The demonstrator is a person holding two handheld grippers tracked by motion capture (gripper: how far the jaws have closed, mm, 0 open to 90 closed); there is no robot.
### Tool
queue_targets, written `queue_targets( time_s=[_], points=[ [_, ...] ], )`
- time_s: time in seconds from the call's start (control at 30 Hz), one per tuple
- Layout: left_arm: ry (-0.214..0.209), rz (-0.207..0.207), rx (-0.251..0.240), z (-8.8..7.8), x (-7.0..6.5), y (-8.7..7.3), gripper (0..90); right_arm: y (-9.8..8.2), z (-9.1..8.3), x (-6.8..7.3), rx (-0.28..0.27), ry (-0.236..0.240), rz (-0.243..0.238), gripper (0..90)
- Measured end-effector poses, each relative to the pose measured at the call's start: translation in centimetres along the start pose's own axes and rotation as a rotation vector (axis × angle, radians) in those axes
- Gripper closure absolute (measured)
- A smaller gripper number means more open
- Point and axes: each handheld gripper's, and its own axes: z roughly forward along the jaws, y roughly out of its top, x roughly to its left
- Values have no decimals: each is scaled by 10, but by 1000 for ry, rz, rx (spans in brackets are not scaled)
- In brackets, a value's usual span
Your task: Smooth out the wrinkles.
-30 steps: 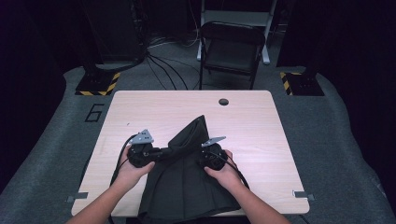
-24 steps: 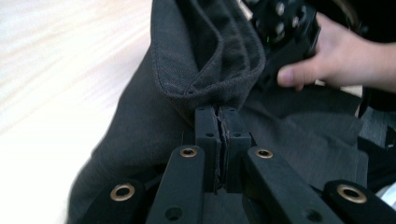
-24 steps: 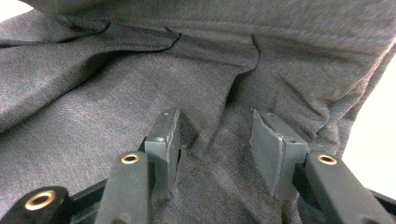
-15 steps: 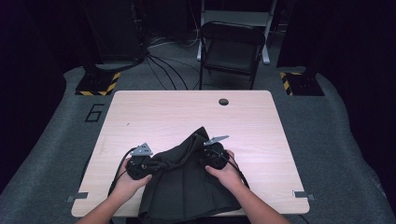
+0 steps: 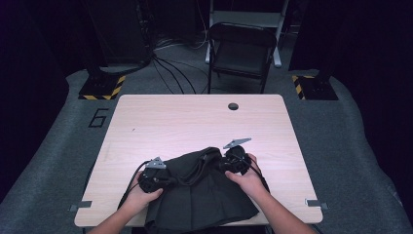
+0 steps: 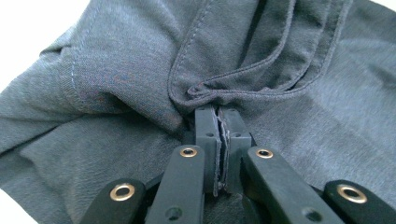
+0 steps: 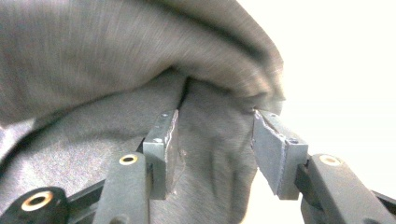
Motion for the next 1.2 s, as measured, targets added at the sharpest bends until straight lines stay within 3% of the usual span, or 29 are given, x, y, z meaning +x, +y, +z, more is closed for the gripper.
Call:
queue_targets(
  time_s=[0.2,0.37,0.6,0.67,0.83,0.93,1.03,1.1,1.2],
  points=[
    [9,-2,-1,3,-1,-1,877,14,-26,-4,-48,-35,-1,513],
    [8,-3,-5,3,-1,-2,877,40,-43,7,-96,-48,-21,510],
    [15,-15,-18,4,-3,-4,876,71,-47,20,-141,-27,-41,473],
    [19,9,-7,3,-2,-3,876,78,-40,24,-123,-7,-55,465],
    [21,6,-15,2,-3,-4,875,83,-20,34,-65,-1,-94,465],
    [20,12,-17,1,-3,-4,872,78,-9,37,16,15,-99,509],
    [11,0,-26,-2,-3,-4,865,69,-6,35,49,33,-115,533],
    [0,-14,-34,-6,-4,-5,828,61,-8,34,56,44,-103,536],
    [6,5,-47,-12,-7,-4,667,50,-11,31,51,49,-107,540]
  ],
)
